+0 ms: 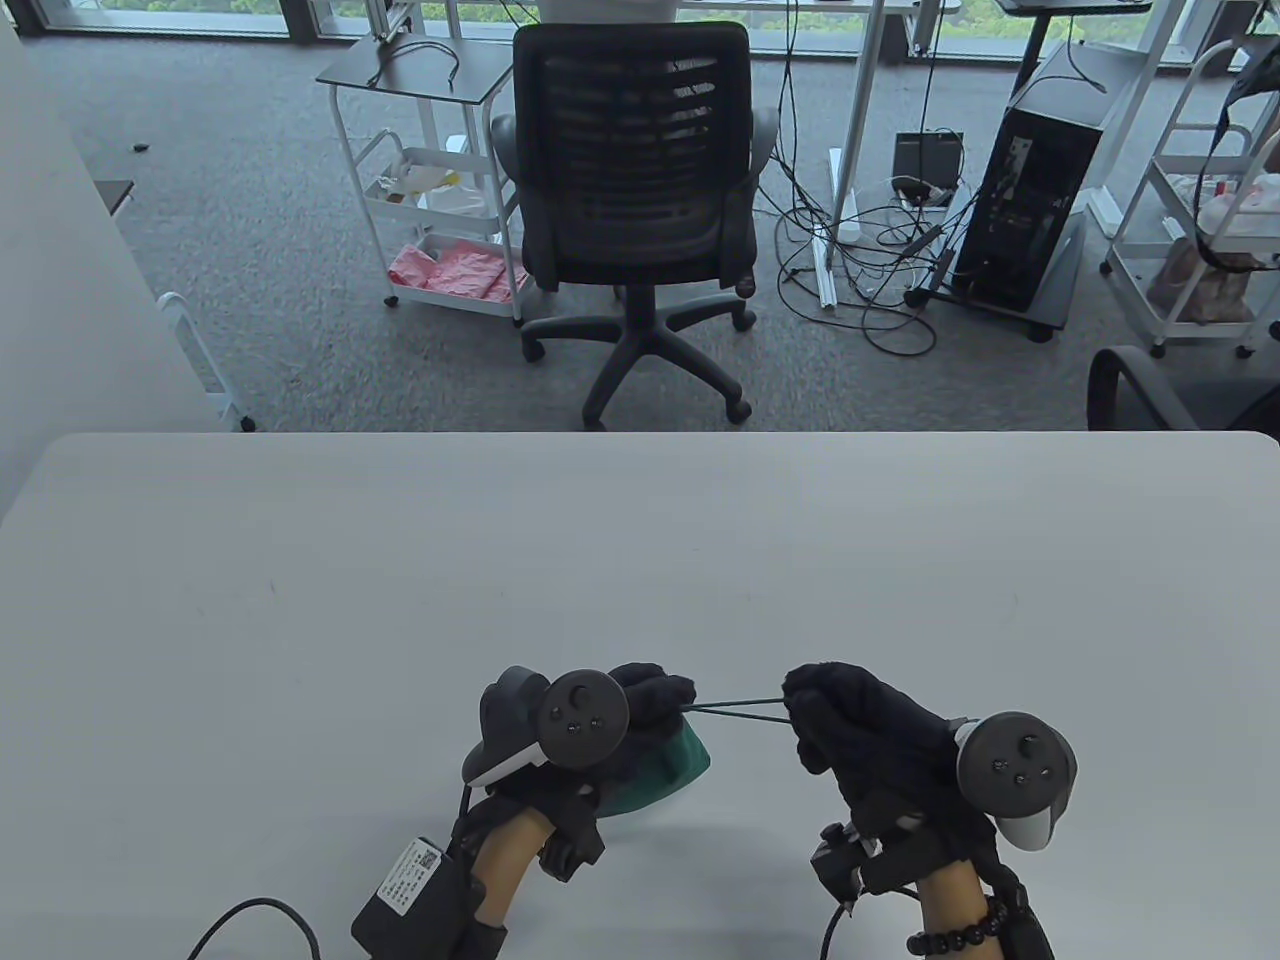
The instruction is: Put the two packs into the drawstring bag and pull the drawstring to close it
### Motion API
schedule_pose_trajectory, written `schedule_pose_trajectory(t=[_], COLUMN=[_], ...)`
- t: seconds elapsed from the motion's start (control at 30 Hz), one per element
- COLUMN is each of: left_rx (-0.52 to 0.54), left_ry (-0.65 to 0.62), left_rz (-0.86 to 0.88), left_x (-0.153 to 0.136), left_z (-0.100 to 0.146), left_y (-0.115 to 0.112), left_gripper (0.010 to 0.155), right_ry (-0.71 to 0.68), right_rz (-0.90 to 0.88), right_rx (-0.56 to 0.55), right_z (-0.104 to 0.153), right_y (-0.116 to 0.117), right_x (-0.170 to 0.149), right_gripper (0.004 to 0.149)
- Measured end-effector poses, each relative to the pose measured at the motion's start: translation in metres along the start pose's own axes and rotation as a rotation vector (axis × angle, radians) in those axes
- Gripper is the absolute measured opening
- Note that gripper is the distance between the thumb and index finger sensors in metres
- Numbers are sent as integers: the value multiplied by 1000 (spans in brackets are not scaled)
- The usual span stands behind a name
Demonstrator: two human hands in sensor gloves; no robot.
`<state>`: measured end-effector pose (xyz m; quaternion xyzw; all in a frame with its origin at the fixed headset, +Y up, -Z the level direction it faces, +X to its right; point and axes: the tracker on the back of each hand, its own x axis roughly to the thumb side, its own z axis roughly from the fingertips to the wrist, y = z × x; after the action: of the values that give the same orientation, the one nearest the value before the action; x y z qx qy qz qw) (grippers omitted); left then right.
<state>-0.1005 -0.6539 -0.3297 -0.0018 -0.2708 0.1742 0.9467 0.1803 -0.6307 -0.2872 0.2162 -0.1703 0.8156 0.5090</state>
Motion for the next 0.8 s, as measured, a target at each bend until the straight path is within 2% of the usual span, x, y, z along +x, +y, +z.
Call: schedule_pose_trajectory(t=[0.3, 0.63, 0.8], left_rx=[-50, 88, 151], left_ry=[-36, -39, -13], left_rz=[-28, -77, -74], left_x=[7, 7, 2], left_z=[-1, 4, 9], left_y=[-3, 5, 10], left_gripper=[47, 44, 44], right_ry=[18, 39, 51], right_rz=[50, 163, 256], right_rx=[-10, 5, 50], right_z=[2, 1, 1], right_y=[-3, -1, 10], right_x=[-6, -12, -18], right_gripper=[36, 36, 36])
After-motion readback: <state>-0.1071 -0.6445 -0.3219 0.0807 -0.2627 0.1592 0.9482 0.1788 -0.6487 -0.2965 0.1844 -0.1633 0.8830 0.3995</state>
